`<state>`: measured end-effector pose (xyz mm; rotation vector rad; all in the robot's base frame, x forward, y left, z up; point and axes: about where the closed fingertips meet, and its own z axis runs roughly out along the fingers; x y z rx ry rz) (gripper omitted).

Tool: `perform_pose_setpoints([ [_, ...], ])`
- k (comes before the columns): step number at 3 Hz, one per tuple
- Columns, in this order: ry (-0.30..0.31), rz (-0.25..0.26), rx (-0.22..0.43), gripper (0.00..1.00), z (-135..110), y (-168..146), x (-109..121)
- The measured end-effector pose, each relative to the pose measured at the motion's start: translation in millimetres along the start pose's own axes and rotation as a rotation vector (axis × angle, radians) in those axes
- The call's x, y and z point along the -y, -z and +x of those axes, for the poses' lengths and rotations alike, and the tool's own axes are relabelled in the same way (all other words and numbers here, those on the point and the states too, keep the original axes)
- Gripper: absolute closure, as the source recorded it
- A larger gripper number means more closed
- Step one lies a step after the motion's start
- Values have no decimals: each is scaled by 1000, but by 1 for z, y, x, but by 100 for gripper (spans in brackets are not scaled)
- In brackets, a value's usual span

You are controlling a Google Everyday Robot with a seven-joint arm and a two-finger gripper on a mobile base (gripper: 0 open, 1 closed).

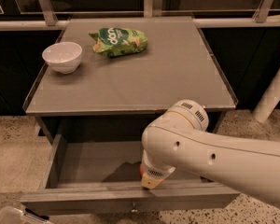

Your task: Place apple into top drawer

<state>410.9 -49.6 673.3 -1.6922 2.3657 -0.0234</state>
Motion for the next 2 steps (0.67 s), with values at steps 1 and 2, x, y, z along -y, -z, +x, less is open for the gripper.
perform_pose_setpoints([
  [1,0,0,0,100,0,2,0],
  [2,0,0,0,82,0,2,0],
])
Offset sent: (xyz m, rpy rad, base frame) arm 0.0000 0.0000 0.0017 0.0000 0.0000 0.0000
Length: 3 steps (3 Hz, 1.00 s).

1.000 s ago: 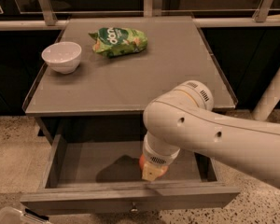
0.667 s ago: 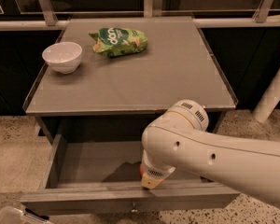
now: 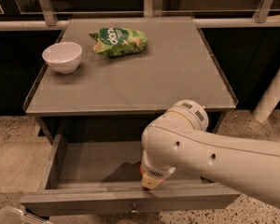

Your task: Place apple into top drawer

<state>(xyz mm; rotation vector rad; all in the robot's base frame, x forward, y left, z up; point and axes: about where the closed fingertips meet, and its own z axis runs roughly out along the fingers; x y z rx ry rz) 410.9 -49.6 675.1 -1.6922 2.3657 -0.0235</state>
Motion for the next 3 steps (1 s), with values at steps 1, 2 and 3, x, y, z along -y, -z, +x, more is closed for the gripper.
perform_pose_setpoints([
  [1,0,0,0,59,0,0,0],
  [2,0,0,0,35,0,0,0],
  [3,0,0,0,12,0,0,0],
])
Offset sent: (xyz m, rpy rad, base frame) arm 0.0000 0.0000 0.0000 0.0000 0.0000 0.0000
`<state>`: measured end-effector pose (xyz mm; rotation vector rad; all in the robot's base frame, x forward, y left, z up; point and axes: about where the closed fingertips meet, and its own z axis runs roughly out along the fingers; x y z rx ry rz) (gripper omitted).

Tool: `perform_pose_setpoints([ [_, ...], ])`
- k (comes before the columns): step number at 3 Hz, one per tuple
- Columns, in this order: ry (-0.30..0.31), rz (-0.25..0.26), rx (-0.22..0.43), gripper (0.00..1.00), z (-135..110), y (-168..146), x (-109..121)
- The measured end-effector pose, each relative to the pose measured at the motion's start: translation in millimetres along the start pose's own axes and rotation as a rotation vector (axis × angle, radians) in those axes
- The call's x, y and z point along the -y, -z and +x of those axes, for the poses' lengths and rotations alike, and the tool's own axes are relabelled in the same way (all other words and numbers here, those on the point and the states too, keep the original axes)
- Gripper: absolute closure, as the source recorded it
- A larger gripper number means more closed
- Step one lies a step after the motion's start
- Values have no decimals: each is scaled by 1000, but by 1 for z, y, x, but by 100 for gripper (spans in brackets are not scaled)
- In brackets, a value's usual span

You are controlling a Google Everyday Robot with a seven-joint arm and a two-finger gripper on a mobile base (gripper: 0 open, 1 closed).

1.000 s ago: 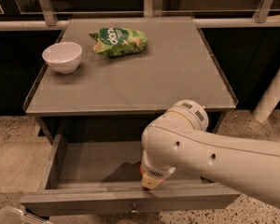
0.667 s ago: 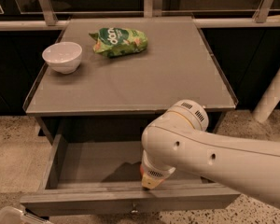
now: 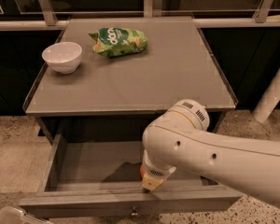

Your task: Place apple into top drawer

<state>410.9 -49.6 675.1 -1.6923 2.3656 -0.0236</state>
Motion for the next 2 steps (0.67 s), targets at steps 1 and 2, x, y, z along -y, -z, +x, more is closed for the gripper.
perform_pose_setpoints([
  [1,0,0,0,0,0,0,0],
  [2,0,0,0,0,0,0,0],
])
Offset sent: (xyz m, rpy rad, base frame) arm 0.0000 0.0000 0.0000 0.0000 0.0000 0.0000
